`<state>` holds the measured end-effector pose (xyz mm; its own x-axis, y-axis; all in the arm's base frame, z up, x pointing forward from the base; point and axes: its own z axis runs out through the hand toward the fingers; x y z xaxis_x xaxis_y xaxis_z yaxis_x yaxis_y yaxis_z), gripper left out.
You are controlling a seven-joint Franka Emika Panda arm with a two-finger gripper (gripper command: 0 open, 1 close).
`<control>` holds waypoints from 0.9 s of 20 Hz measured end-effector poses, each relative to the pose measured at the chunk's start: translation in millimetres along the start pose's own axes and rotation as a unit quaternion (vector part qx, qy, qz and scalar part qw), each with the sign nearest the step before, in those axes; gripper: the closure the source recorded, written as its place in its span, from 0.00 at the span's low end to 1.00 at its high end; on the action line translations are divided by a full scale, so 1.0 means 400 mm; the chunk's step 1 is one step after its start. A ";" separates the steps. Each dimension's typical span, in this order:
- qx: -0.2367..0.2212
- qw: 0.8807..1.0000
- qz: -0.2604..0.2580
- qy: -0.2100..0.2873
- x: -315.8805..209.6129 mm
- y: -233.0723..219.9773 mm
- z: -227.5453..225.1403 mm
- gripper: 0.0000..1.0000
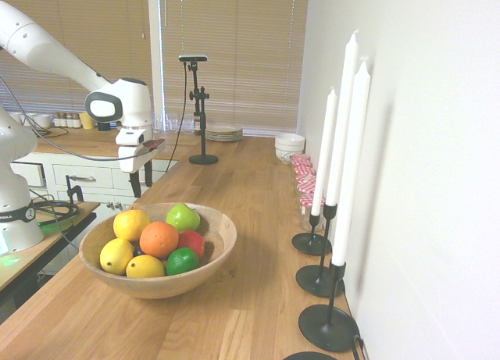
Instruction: Take orange out of the basket
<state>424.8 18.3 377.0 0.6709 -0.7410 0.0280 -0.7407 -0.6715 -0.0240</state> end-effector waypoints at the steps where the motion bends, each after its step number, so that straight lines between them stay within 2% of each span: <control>1: 0.000 1.000 0.000 0.000 0.000 0.000 0.001 0.00; 4: 0.003 1.000 0.000 0.003 0.005 -0.005 -0.009 0.00; 8: 0.017 1.000 0.013 0.018 0.055 -0.015 -0.087 0.00; 18: 0.040 0.994 0.084 0.054 0.319 0.039 -0.337 0.00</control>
<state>493.9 -85.9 514.9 0.5272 -0.8406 0.1242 -0.8334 -0.5400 -0.1176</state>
